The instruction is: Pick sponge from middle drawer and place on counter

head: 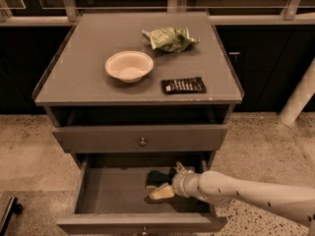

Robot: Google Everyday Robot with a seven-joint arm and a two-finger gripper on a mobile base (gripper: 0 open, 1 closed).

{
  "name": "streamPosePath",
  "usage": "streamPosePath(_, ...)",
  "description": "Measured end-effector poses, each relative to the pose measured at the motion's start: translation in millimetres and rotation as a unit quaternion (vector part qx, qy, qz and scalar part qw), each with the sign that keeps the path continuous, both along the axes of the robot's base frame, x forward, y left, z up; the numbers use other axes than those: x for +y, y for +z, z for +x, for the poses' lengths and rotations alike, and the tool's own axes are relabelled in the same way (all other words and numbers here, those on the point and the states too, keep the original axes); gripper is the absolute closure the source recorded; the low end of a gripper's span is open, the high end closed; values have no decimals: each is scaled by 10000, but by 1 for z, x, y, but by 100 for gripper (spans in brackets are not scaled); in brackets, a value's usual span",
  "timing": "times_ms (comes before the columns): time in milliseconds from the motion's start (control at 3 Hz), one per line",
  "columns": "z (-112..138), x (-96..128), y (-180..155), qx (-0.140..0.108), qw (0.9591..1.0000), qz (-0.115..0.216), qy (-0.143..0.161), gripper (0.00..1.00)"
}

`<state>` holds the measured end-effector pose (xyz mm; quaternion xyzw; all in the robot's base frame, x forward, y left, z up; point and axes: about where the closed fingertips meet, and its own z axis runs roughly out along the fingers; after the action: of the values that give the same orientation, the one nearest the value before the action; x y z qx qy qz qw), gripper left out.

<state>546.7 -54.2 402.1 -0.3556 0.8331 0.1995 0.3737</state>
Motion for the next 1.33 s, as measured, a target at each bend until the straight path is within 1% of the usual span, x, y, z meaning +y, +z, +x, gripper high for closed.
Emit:
streamPosePath(333,9,13,-15,-108,9998,77,-161,0)
streamPosePath(667,9,20,-30,-115,9997,25,-205,0)
streamPosePath(1000,1,21,-51,69,9996,-158,-205,0)
streamPosePath(1333,1,21,-52,78,9996,-177,-195,18)
